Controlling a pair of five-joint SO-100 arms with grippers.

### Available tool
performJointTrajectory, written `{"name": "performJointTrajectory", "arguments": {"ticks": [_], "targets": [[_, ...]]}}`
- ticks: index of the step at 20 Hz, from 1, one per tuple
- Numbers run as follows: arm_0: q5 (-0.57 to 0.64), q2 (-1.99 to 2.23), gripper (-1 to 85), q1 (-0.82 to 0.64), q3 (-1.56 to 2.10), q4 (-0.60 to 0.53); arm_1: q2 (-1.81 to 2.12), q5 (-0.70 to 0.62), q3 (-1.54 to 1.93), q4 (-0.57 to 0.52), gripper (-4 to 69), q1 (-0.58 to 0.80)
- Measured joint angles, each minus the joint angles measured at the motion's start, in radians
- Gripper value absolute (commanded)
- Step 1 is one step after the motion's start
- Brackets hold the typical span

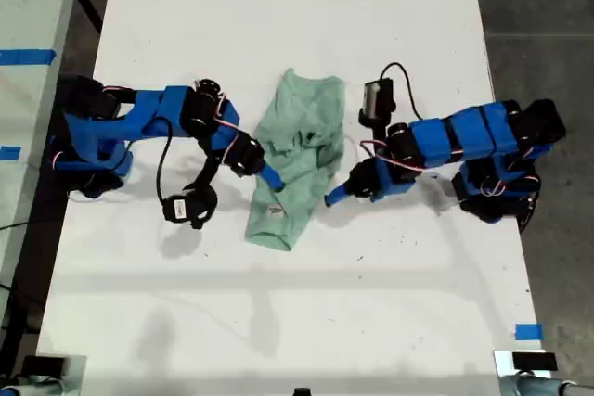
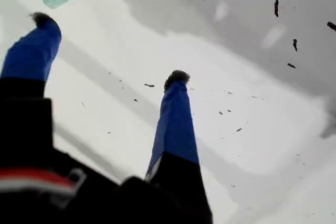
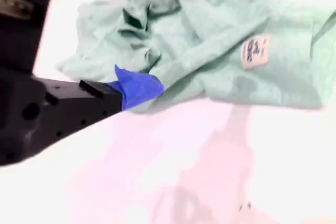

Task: Fold tshirt

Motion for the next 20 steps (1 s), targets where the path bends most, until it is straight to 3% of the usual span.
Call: {"name": "performJointTrajectory", "arguments": {"ticks": [3, 7, 12, 16, 20], "targets": [[-0.075, 0.225, 30.5, -0.035, 0.304, 0.035, 0.106, 0.026, 0.071, -0.005, 36.7, 0.0], [-0.196, 0.707, 29.0, -0.063, 0.931, -0.179, 0.351, 0.071, 0.262, 0.002, 37.7, 0.0], [-0.383, 1.121, 28.8, -0.025, 1.414, -0.268, 0.652, 0.129, 0.495, 0.003, 37.4, 0.0], [-0.37, 1.134, 29.2, -0.012, 1.434, -0.302, 0.634, 0.129, 0.508, -0.052, 36.0, 0.0], [-0.21, 0.623, 31.8, -0.009, 0.976, -0.318, 0.195, 0.038, 0.184, -0.103, 36.5, 0.0]]}}
